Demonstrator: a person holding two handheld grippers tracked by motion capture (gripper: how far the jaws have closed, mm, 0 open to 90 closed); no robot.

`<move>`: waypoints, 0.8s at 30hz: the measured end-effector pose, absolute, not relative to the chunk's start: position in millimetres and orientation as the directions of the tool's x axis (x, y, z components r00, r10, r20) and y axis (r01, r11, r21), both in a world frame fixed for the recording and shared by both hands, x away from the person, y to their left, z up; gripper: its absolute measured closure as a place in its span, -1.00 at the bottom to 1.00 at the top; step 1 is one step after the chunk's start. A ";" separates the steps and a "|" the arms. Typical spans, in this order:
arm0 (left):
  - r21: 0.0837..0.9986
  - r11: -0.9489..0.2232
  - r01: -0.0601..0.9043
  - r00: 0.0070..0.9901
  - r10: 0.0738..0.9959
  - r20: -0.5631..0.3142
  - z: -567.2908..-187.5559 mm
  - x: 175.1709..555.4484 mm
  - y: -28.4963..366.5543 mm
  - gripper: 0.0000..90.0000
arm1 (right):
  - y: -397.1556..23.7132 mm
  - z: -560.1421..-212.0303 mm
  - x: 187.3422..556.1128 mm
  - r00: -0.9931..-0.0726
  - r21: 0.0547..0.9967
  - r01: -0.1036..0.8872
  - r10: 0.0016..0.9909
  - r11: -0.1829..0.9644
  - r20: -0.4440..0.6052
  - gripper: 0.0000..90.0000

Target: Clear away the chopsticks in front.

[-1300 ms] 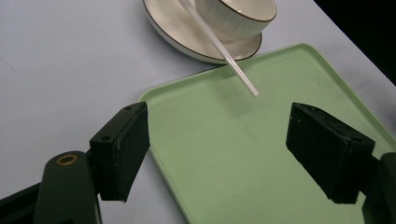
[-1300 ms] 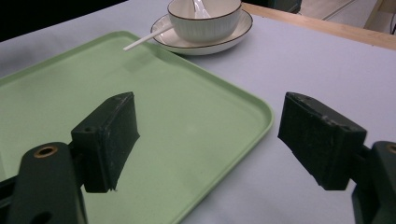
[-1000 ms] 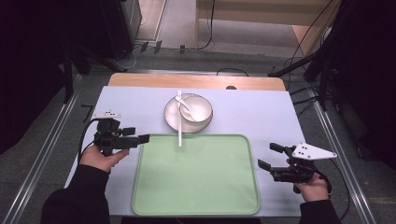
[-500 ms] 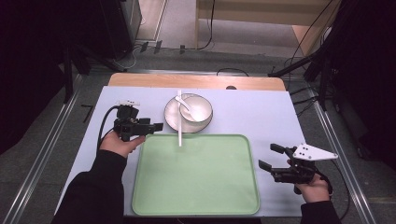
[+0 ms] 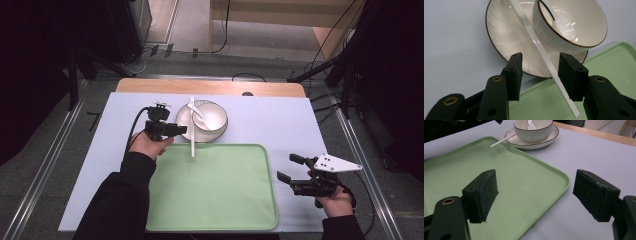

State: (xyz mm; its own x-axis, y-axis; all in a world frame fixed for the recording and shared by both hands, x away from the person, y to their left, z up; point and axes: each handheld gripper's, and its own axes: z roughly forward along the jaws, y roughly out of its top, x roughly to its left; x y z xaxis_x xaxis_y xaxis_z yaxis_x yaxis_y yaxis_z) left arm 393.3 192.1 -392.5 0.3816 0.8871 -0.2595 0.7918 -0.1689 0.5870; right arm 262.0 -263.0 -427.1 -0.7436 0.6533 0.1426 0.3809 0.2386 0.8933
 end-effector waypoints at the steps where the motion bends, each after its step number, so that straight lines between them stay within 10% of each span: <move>1: 0.581 -0.169 0.796 0.379 0.888 -0.260 -394.5 395.3 189.5 0.23 | -263.0 -427.1 262.0 -0.744 0.893 0.381 0.653 0.239 0.143 -0.55; 24: 0.529 -0.159 0.834 0.328 0.913 -0.242 -421.7 413.9 166.5 0.38 | -263.0 -426.2 261.6 -0.746 0.894 0.379 0.651 0.237 0.143 -0.55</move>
State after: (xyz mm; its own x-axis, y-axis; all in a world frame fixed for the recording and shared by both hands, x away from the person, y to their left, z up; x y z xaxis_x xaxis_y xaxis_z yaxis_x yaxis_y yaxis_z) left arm 413.9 166.5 -421.7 0.3281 0.9131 -0.2419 0.8336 -0.1595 0.5288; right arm 261.6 -263.0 -426.2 -0.7456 0.6508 0.1433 0.3791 0.2373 0.8944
